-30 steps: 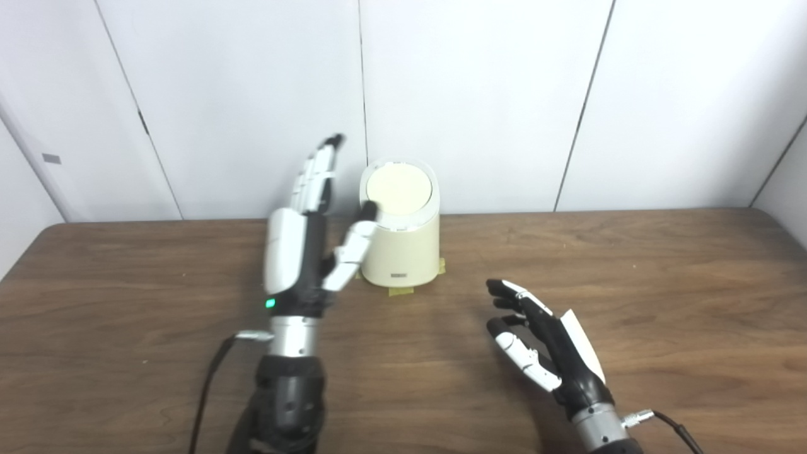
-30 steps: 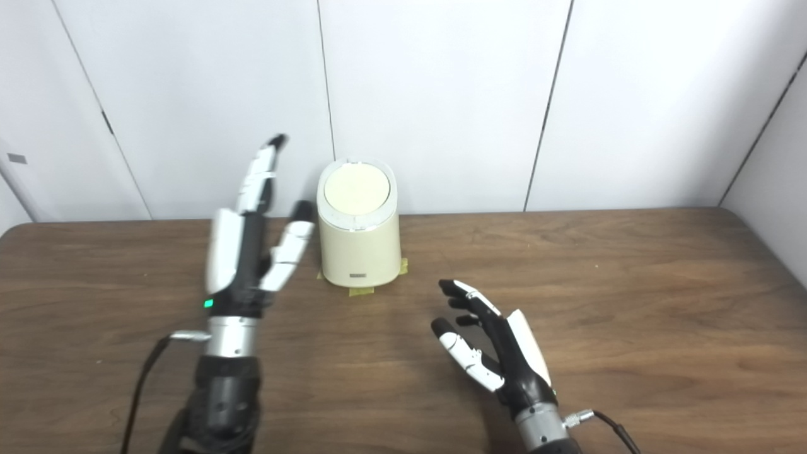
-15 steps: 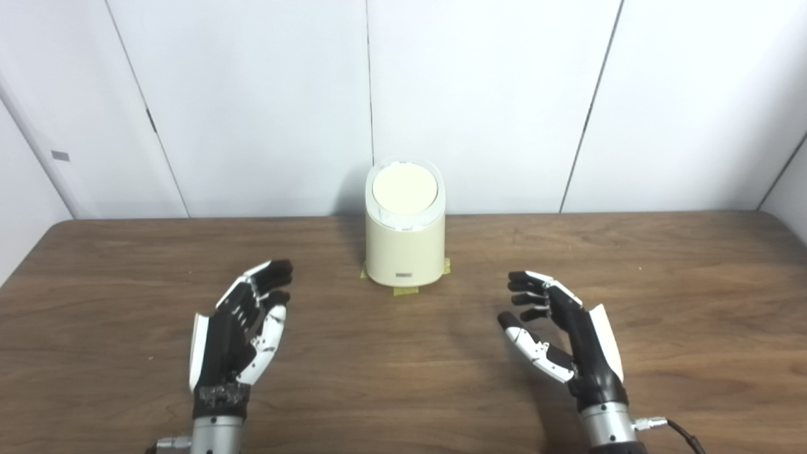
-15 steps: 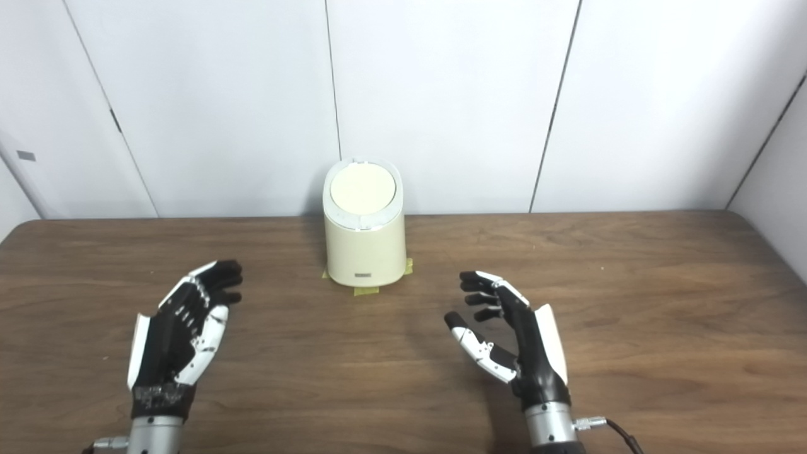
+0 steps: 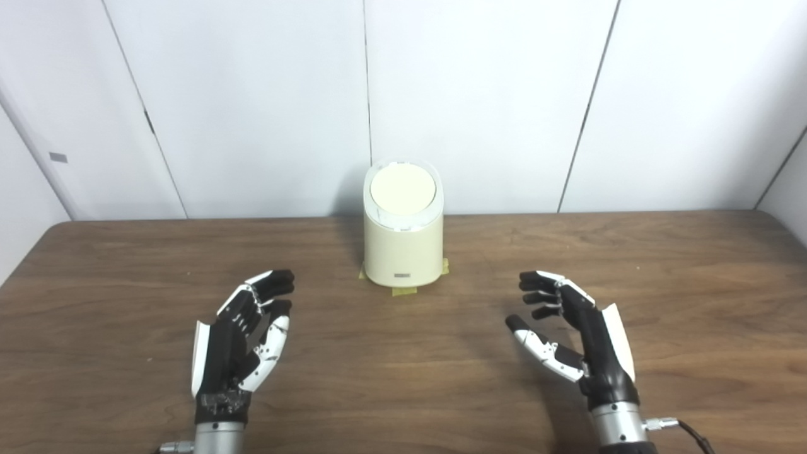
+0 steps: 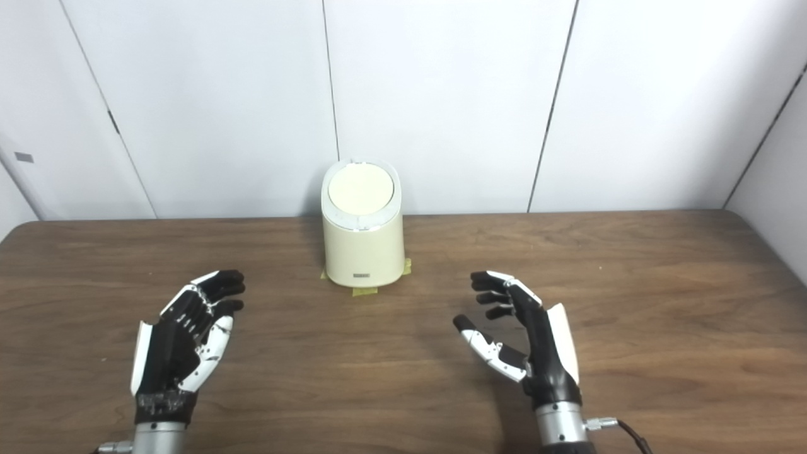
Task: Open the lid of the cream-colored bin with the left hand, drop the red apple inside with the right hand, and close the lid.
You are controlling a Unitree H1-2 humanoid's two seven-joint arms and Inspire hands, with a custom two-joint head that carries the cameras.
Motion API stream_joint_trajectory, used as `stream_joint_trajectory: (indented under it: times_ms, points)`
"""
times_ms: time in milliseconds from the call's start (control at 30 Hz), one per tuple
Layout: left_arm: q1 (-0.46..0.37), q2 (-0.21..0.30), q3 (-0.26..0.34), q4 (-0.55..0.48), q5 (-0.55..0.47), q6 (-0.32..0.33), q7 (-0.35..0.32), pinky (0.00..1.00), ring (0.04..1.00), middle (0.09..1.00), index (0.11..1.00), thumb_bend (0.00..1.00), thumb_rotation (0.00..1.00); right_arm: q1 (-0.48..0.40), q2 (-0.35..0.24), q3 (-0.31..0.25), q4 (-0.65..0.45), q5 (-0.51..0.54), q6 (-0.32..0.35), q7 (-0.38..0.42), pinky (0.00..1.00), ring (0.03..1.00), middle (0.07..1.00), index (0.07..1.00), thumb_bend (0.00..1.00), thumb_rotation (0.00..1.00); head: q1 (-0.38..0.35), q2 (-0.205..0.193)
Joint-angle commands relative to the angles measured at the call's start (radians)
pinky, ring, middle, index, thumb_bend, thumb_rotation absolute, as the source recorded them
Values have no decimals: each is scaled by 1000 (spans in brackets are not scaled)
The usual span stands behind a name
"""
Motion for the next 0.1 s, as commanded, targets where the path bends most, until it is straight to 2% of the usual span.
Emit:
stream_joint_trajectory:
  times_ms: [0,67]
  points:
    - [-18,-16,-1,7,-16,10,-10,683,739,749,715,259,271,-37,-10,-10,-19,16,-35,-1,555,661,701,694,297,330,4,1]
    - [-20,-21,-2,2,7,28,-7,679,737,746,715,245,262,-40,-11,-16,-10,37,-36,2,553,659,700,695,302,319,9,4]
